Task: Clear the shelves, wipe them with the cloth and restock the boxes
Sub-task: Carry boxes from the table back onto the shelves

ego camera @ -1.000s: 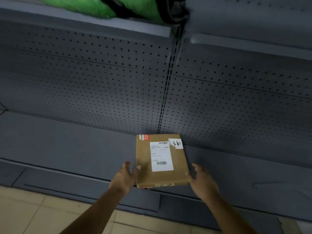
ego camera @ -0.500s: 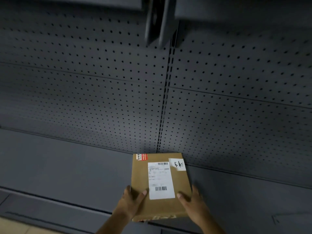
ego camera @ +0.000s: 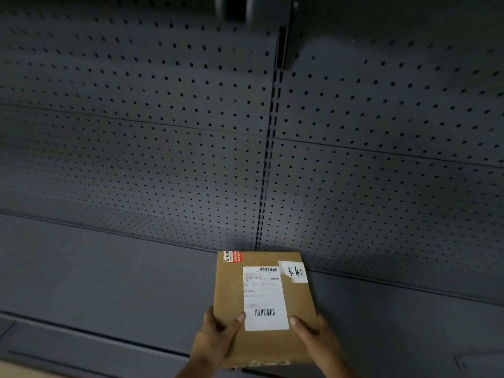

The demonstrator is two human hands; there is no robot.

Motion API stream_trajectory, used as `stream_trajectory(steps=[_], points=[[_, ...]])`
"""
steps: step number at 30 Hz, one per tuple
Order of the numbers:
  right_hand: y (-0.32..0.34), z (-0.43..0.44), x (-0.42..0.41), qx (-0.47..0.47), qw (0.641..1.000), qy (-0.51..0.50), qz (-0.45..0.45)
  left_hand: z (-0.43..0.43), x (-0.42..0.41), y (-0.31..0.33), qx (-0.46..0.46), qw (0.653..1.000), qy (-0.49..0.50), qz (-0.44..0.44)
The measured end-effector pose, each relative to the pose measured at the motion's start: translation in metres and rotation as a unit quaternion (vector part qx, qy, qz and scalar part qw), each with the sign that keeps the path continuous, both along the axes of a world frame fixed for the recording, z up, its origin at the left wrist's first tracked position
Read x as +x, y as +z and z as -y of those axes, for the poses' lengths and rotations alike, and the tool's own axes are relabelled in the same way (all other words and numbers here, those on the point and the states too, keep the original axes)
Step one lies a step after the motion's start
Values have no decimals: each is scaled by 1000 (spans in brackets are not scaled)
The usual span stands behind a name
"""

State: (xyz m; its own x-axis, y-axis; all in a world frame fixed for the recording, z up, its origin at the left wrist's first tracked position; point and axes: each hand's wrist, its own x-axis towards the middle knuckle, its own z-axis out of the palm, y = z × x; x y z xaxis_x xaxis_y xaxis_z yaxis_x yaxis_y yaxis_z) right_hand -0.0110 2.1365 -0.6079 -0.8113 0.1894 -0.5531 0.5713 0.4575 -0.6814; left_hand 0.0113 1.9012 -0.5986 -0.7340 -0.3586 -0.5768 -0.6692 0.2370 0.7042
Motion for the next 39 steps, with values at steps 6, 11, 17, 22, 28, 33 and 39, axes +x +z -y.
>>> stream_trajectory(steps=[6, 11, 17, 22, 28, 33, 39], points=[[19, -1, 29, -10, 999, -52, -2, 1, 22, 39, 12, 999, 1, -47], [79, 3, 65, -4, 995, -85, -45, -1, 46, 98, 27, 998, -30, -56], [155, 3, 107, 6, 994, -103, -48, 3, 75, 148, 44, 994, -55, -78], [197, 1, 154, 11, 989, -133, -68, 2, 106, 197, 53, 988, -83, -115], [252, 3, 221, 9, 974, -208, -93, -1, 143, 230, 49, 978, -150, -138], [283, -5, 286, 27, 952, -278, -127, -22, 173, 261, 71, 965, -207, -142], [312, -37, 365, 6, 932, -325, -158, -71, 212, 286, 103, 936, -295, -164]])
